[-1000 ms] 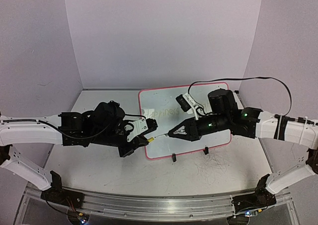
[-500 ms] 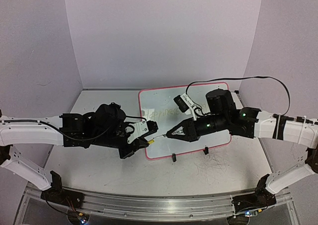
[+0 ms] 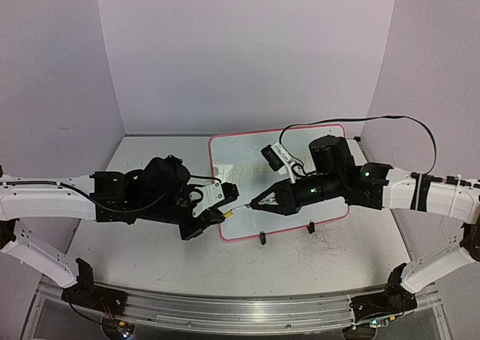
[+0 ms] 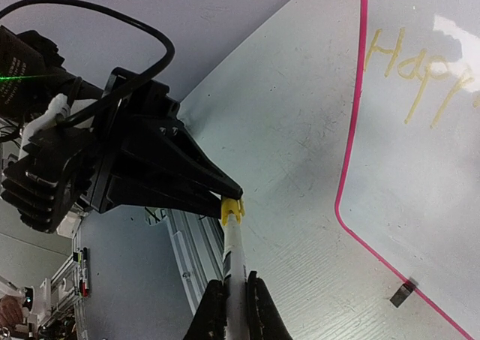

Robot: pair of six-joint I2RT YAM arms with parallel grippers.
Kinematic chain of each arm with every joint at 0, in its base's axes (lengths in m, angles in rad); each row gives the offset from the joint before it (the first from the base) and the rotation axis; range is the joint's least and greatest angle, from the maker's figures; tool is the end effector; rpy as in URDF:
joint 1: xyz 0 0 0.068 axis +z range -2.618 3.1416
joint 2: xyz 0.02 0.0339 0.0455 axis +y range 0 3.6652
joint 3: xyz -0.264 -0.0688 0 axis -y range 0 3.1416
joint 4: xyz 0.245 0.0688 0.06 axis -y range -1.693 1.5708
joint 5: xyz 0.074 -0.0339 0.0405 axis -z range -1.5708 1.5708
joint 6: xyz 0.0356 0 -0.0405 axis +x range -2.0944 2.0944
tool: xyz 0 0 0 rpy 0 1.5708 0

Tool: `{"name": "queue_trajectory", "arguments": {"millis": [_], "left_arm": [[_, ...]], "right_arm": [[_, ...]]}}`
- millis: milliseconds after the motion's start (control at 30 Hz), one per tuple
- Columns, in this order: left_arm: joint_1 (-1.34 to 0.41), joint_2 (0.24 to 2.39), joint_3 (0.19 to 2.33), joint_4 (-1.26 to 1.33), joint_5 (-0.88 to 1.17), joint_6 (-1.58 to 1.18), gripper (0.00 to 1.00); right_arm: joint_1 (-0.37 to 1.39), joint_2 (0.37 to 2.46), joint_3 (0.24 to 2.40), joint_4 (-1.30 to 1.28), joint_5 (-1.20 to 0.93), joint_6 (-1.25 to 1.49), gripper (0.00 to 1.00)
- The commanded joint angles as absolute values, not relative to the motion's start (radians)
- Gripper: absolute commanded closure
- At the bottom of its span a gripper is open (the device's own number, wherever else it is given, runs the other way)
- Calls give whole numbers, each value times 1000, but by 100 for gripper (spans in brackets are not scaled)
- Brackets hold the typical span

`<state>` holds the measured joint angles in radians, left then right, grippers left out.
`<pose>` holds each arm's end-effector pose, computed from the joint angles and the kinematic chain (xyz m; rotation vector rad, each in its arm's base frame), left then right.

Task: Write a sentence on the whiteboard
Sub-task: Insert the whiteboard marker without the cap into the pen cap.

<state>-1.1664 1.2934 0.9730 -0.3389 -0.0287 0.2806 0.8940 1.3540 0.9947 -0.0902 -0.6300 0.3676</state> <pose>0.1134 -0.2623 0.2801 1.4895 1.7104 -0.4470 0.1754 0.2519 0.2967 -1.0017 1.9966 1.3862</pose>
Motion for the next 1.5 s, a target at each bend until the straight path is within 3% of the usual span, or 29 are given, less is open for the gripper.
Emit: {"name": "queue_trajectory", "arguments": {"millis": [0,1467], "left_arm": [[-1172,1283,975,-304,-25,282,100],[-1173,1282,975,-305,-25,284,100]], "right_arm": [[903,1359,1010,-72,-608,357,100],[955,1359,1014,-80,-617,366,100]]}}
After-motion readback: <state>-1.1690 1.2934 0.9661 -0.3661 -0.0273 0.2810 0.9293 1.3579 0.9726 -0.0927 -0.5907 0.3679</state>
